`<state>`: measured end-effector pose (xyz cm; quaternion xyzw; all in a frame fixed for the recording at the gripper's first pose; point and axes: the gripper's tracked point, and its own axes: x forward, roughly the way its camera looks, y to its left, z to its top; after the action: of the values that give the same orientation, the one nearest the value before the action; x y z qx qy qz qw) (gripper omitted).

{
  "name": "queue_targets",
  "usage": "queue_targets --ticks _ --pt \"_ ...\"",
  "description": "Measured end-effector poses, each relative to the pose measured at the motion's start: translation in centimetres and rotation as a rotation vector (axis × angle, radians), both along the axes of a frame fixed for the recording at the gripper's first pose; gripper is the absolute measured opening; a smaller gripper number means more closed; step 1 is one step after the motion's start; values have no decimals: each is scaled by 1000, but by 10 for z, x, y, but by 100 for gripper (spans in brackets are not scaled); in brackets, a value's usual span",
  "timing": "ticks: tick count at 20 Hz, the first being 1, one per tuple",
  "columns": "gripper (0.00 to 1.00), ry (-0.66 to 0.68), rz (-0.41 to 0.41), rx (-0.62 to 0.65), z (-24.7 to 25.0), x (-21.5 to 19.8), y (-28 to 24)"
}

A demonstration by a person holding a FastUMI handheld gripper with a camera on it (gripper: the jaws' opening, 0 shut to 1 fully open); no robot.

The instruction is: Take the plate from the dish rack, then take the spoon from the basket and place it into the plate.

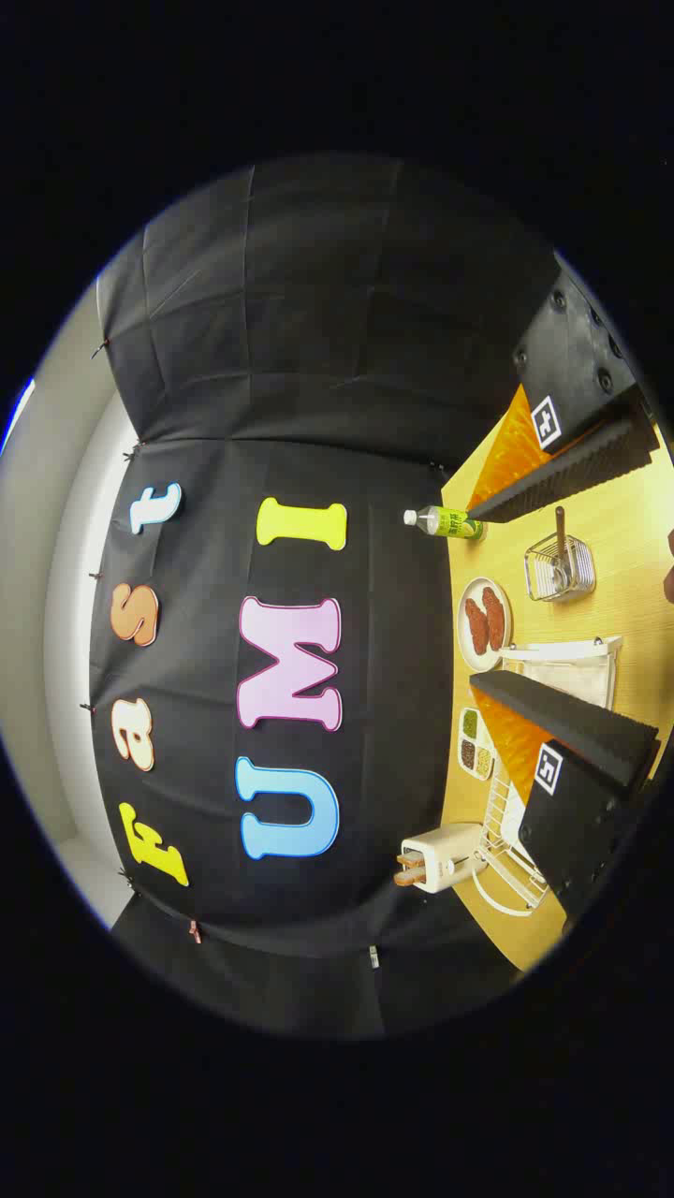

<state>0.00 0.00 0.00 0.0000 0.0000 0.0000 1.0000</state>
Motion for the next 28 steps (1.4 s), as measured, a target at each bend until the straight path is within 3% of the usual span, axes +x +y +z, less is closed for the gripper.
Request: queue_targets --ticks 18,28 --pt "98 16 64 -28 -1 -12 17" --pt "98 157 91 -77 -3 38 31"
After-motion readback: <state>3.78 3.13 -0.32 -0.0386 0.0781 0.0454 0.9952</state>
